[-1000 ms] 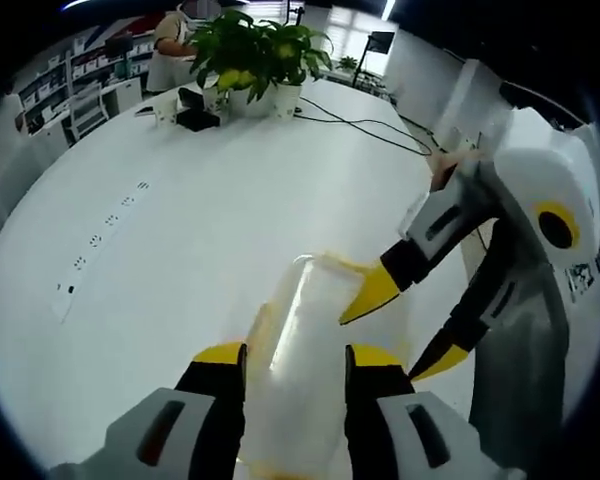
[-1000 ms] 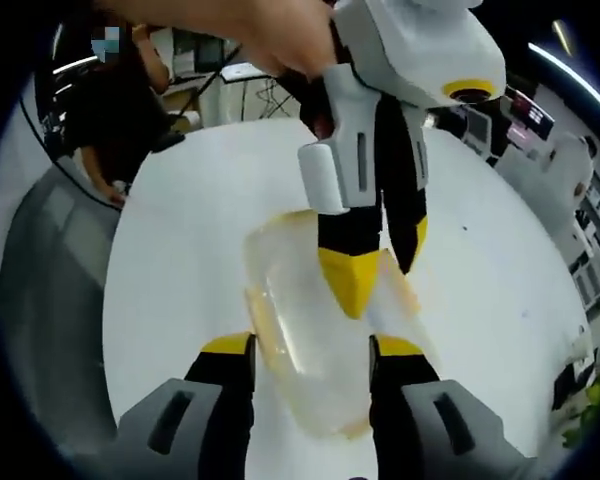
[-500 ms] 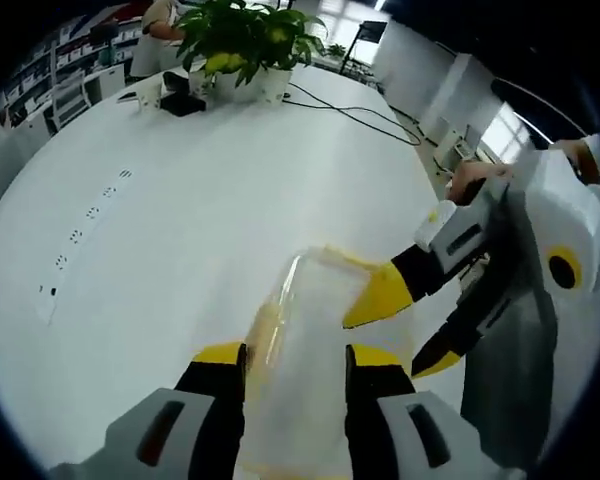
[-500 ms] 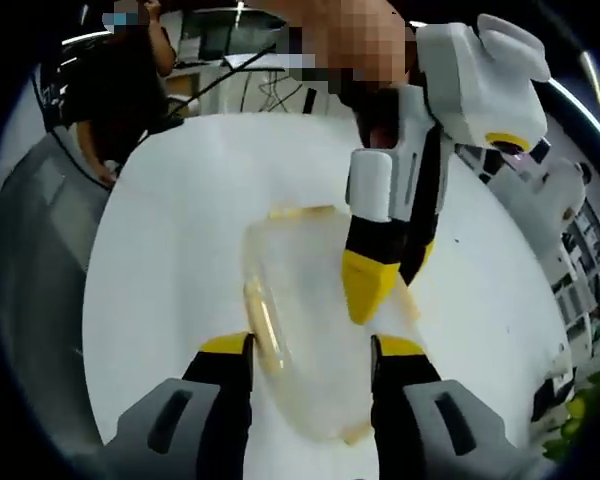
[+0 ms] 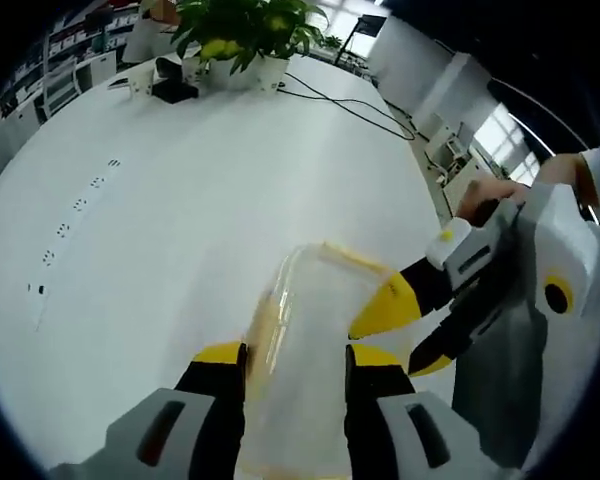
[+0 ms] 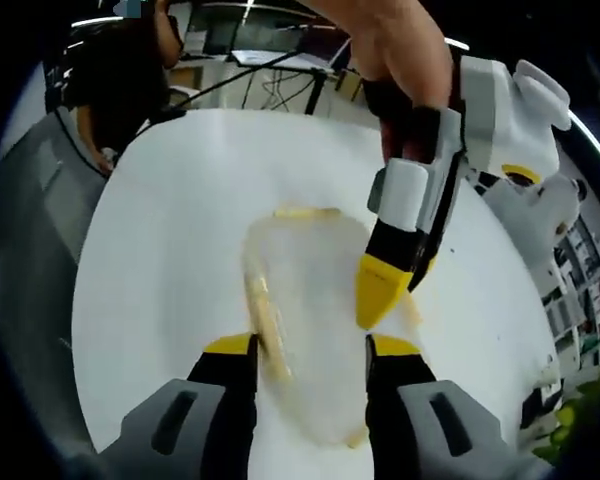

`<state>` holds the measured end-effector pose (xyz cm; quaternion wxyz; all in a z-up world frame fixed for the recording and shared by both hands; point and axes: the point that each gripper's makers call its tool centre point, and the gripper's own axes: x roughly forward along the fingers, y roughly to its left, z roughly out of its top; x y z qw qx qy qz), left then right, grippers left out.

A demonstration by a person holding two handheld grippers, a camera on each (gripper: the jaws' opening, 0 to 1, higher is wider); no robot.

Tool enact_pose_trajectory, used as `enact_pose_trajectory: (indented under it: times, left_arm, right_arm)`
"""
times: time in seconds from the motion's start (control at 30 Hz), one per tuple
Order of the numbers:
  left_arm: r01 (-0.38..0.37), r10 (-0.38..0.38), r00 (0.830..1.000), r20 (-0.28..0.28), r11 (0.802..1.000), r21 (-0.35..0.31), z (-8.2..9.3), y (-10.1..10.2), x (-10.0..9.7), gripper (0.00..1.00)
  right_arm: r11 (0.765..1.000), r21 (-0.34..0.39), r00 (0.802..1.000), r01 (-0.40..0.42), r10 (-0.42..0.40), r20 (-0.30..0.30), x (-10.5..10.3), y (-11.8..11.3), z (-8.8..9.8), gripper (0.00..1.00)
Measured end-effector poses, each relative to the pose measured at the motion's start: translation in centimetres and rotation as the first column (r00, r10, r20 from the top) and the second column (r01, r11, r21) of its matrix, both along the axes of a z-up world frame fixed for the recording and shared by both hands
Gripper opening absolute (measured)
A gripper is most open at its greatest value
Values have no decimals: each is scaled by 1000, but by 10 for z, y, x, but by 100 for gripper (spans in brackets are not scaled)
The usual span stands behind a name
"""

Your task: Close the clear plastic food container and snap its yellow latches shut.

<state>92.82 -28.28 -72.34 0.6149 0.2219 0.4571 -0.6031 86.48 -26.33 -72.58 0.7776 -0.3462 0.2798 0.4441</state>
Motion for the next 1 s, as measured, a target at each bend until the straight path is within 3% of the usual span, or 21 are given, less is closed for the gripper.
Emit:
enact_pose_trajectory:
  times: [0.47,0.83,0.9,0.93,0.97,1.0]
  left_arm:
    - [-11,11,1000,-25,1000,-1,-1,2,-3,32]
    - [-6,6,1000,-31,1000,6,0,0,-10,30]
    - [-21,21,998,-52,1000,11,-1,0,-11,29]
    - [-24,24,998,-60,1000,12,-1,-1,-10,28]
    - [26,-24,996,-90,999,23,-1,1,-18,27]
    - [-7,9,995,-103,1000,23,-3,-1,-15,27]
  right_arm:
    - [1000,3,1000,3,-3,-4,1,0,0,38]
    - [1000,-2,999,-8,8,41,0,1,-2,37]
    - [1000,-25,998,-6,8,67,3,0,-2,35]
    - [999,7,996,-31,31,87,5,7,10,34]
    - [999,-22,996,-37,39,77,3,2,12,34]
    - [999,-26,997,-34,36,72,1,3,4,34]
